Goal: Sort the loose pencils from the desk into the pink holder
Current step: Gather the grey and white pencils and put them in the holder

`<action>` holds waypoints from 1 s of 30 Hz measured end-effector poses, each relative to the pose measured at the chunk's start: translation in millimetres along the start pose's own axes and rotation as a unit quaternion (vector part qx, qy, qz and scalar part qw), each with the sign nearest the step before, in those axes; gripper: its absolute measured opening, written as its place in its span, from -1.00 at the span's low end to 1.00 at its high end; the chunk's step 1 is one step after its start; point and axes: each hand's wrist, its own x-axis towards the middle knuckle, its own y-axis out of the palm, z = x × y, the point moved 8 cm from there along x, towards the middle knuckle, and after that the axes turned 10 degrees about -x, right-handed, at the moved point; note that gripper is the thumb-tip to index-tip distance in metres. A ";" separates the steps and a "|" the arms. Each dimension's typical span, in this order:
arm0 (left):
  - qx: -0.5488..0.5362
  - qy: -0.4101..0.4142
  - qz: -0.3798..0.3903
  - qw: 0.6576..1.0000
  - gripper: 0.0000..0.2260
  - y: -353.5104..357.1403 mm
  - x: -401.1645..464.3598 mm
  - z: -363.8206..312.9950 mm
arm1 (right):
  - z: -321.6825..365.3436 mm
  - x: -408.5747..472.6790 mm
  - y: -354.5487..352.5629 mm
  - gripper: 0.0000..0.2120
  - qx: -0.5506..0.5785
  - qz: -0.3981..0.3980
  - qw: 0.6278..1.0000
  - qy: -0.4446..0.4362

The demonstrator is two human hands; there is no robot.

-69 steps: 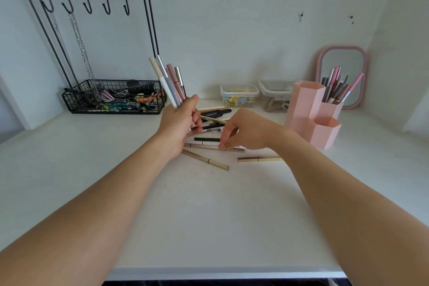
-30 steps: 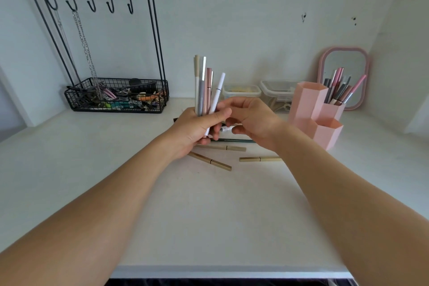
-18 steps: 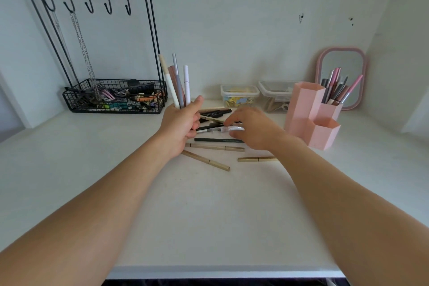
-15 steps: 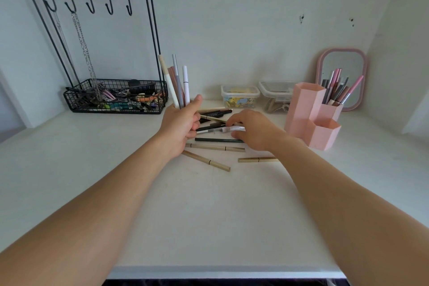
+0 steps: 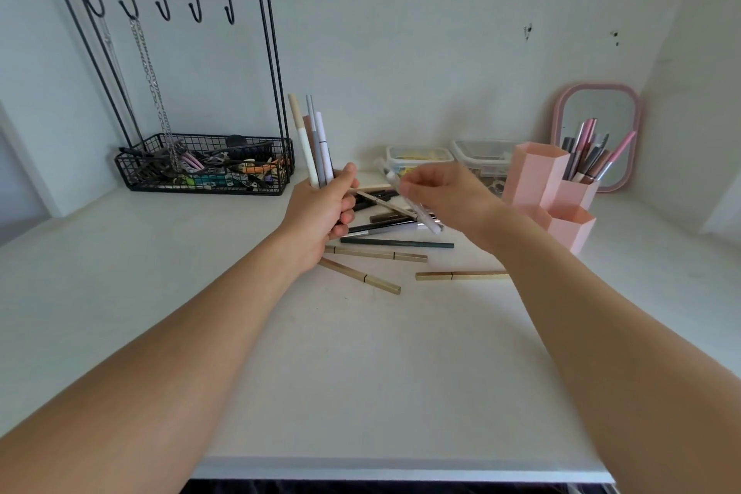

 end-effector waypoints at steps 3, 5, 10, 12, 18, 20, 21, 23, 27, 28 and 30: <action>0.016 0.000 0.045 0.999 -0.80 7.3 -1.4 1.6 | 5.8 -1.5 -4.2 -0.86 0.105 -0.034 0.994 0.004; 0.022 -0.003 0.078 0.997 -0.81 13.3 -2.7 3.9 | 9.5 -2.7 -3.5 -0.87 0.128 -0.039 0.991 -0.003; 0.041 -0.021 0.130 0.990 -0.71 25.9 -9.8 8.4 | 21.2 -7.1 1.6 -0.88 0.158 -0.039 0.986 -0.041; 0.051 -0.015 0.137 0.989 -0.68 28.3 -11.1 7.9 | 25.3 -9.0 5.3 -0.91 0.184 -0.034 0.981 -0.055; 0.070 0.004 0.129 0.989 -0.52 25.9 -9.1 6.4 | 18.6 -8.0 20.9 -0.96 0.234 0.015 0.972 -0.013; 0.081 0.008 0.137 0.987 -0.58 26.9 -8.5 7.0 | 12.1 -7.9 24.5 -0.94 0.247 0.034 0.968 0.011; 0.089 0.010 0.136 0.987 -0.65 27.2 -8.3 7.1 | 9.2 -7.0 25.6 -0.91 0.249 0.039 0.968 0.017; 0.089 0.014 0.124 0.988 -0.79 26.4 -6.9 5.5 | 1.7 -3.4 23.0 -0.86 0.219 0.019 0.975 0.032; 0.050 0.017 0.063 0.997 -0.82 13.9 -1.5 0.8 | -2.0 3.8 11.7 -0.85 -0.121 -0.035 0.991 -0.033; 0.034 0.016 0.048 0.998 -0.81 10.3 -0.1 0.5 | -2.0 3.5 14.0 -0.84 -0.191 -0.024 0.980 -0.052; 0.013 0.017 0.017 1.000 -0.81 4.2 1.4 -0.2 | -5.9 2.5 17.4 -0.80 -0.255 -0.001 0.965 -0.064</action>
